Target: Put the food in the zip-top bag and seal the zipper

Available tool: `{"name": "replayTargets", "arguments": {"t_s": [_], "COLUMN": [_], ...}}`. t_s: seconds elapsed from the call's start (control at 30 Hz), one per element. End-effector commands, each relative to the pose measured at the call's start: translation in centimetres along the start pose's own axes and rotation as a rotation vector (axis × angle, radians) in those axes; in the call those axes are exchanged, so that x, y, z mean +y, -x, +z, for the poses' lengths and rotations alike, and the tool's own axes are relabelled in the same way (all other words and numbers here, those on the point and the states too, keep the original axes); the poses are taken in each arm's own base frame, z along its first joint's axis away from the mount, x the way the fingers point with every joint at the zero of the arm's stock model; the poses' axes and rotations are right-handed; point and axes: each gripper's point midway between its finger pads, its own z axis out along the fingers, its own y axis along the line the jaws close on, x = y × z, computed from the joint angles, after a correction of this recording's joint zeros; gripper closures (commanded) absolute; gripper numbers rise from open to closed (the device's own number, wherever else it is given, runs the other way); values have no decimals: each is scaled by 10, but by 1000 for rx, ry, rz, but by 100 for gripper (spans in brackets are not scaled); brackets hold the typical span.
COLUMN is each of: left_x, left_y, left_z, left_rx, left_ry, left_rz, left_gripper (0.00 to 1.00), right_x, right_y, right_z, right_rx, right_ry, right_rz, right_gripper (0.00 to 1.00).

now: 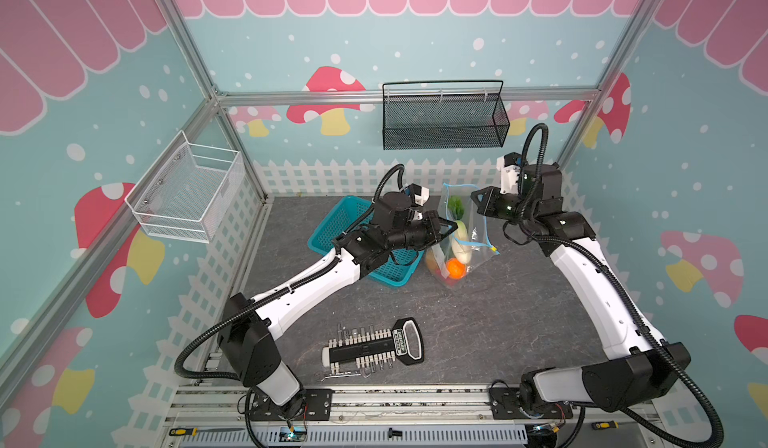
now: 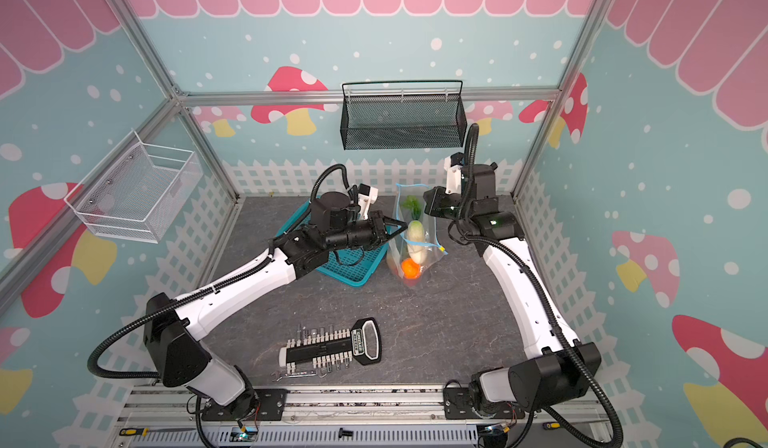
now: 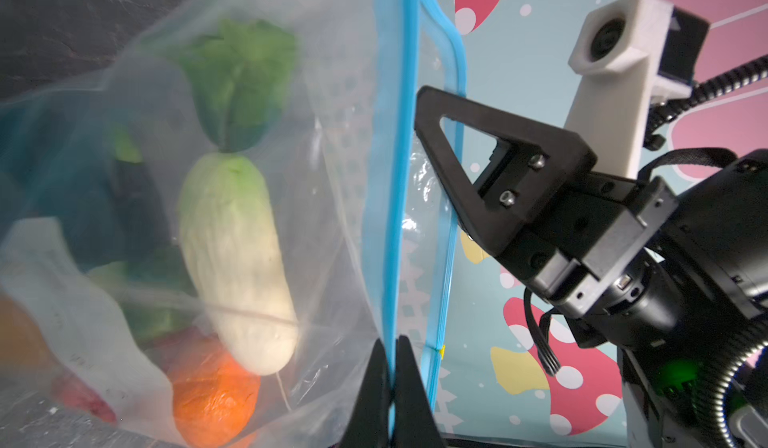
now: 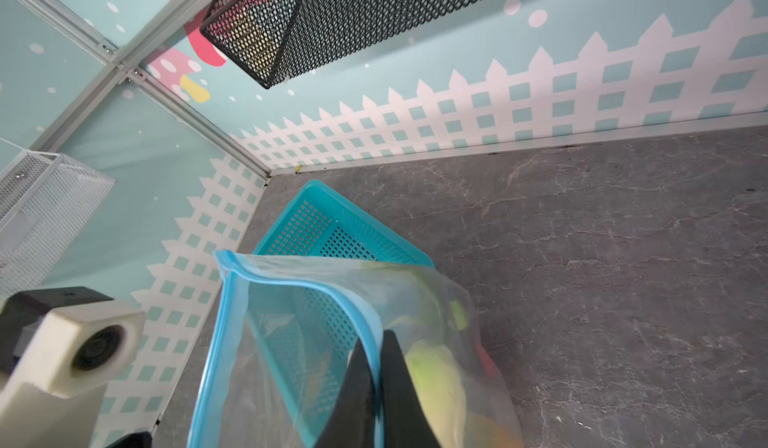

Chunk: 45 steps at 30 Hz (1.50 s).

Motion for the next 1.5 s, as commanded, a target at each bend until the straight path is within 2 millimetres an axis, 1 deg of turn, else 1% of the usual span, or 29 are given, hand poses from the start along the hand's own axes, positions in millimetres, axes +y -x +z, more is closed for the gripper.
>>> {"name": "replayTargets", "arguments": {"t_s": [0.0,0.1,0.17,0.2,0.27,0.33,0.43,0.5,0.6,0.7,0.8,0.87,0.97,1.1,1.2,1.3,1.47], "left_x": [9,9,9,11,14,16,14,13,12,10,7,6,5,5,3,4,5], "left_y": [-10,-7,-2,0,6,10,13,14,15,16,18,17,16,16,15,14,13], "left_z": [19,21,19,18,15,12,9,9,8,6,3,3,2,-2,-5,-6,-6], "left_rx": [46,39,19,11,-5,-18,-24,-22,-16,-11,-17,-13,-4,-5,-4,-3,0], "left_ry": [-49,-49,-45,-42,-39,-37,-36,-36,-39,-43,-51,-60,-72,-83,-90,-92,-93], "left_rz": [-108,-107,-101,-103,-109,-109,-104,-102,-99,-93,-82,-80,-82,-83,-80,-81,-87], "left_gripper": [100,100,100,100,100,100,100,100,100,100,100,100,100,99,99,99,99], "right_x": [6,9,15,18,27,41,46,48,44,33,26,21,18,13,6,1,4], "right_y": [-9,-11,-13,-13,-14,-12,-9,-12,-32,-61,-80,-89,-101,-104,-102,-102,-102], "right_z": [-2,-4,-6,-8,-14,-30,-58,-75,-90,-101,-111,-111,-104,-95,-90,-84,-78], "right_rx": [32,35,35,34,31,8,-66,-112,-147,-145,-158,-148,-102,-73,-67,-55,-52], "right_ry": [41,59,92,111,156,209,189,178,174,152,133,127,147,138,104,86,111], "right_rz": [-42,-68,-101,-123,-187,-290,-416,-496,-607,-672,-685,-686,-682,-690,-699,-707,-706], "right_gripper": [89,85,80,75,63,50,32,27,22,23,24,26,31,42,44,50,66]}}
